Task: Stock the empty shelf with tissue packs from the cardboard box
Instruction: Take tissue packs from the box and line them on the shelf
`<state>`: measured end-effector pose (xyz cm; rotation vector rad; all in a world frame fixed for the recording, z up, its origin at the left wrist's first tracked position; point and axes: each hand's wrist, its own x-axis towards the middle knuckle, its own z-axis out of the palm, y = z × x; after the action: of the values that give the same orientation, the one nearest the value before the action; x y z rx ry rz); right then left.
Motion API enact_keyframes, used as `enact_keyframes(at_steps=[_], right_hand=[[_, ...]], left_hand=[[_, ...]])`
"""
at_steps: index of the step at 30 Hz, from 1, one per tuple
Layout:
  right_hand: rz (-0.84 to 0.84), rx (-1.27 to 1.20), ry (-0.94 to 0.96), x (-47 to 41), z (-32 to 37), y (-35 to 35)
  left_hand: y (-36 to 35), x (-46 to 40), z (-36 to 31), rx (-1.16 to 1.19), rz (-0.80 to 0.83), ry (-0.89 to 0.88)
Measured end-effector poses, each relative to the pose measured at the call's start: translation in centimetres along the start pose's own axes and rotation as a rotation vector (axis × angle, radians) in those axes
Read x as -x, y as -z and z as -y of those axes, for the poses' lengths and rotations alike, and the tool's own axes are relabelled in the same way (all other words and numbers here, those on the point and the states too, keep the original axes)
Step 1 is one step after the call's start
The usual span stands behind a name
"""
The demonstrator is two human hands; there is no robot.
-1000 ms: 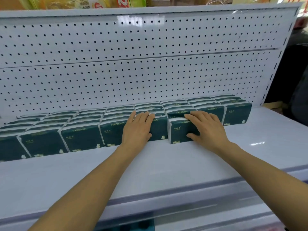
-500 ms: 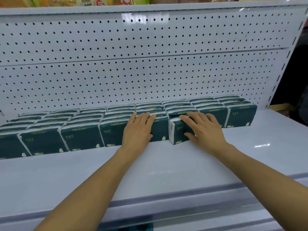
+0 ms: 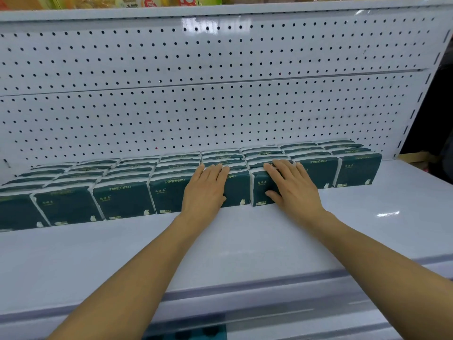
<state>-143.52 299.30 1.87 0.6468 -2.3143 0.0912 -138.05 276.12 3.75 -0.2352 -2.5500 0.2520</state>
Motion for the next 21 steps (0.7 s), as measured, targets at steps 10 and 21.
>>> enact_keyframes(at_steps=[10,21], right_hand=[[0.138,-0.011,-0.098,-0.2,1.9,3.0],[-0.176,-0.371,0.035,6.4,10.2,9.7]], left_hand=[[2.8,0.5,-0.3,0.029,0.078,0.062],[8.5,14.4,-1.4,0.257,-0.293,0.272]])
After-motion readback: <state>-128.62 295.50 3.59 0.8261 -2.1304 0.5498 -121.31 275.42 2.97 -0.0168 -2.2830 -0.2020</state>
